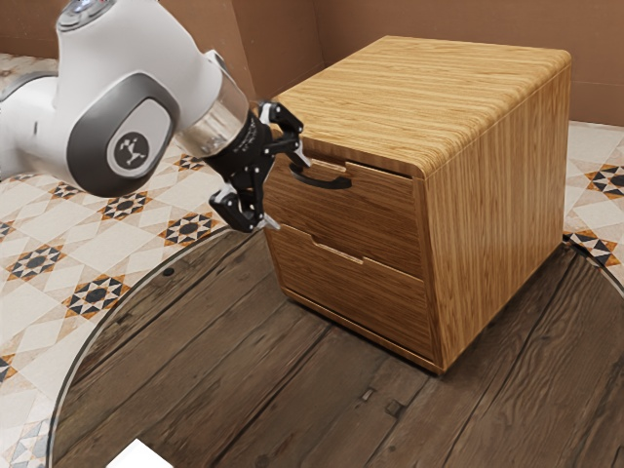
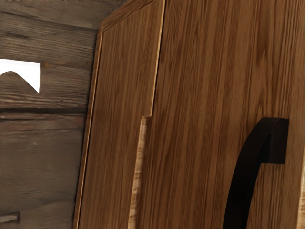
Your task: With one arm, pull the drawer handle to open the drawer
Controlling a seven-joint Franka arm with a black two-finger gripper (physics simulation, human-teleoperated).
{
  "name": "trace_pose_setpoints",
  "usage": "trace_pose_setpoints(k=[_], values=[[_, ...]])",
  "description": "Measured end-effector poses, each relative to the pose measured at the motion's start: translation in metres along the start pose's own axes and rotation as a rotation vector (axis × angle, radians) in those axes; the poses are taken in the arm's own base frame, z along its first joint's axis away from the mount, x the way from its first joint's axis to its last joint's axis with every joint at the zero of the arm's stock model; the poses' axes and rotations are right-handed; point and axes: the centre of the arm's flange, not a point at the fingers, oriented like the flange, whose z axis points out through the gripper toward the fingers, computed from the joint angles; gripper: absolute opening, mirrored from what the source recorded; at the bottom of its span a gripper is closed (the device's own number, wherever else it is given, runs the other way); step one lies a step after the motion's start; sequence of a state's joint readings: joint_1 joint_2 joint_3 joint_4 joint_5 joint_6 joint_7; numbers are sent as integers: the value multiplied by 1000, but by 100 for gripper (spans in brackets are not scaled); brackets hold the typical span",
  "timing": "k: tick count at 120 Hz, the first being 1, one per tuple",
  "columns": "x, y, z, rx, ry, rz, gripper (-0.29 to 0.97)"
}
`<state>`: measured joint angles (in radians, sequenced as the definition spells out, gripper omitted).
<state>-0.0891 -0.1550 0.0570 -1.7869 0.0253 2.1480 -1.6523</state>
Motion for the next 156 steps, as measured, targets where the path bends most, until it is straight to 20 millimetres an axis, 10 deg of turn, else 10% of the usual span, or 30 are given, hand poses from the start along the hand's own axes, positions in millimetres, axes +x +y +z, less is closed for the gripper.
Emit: trace_pose_setpoints(k=[115,156], values=[[-1,0,24,15,-5,-23,68],[0,-5,19,17,-9,-27,45]])
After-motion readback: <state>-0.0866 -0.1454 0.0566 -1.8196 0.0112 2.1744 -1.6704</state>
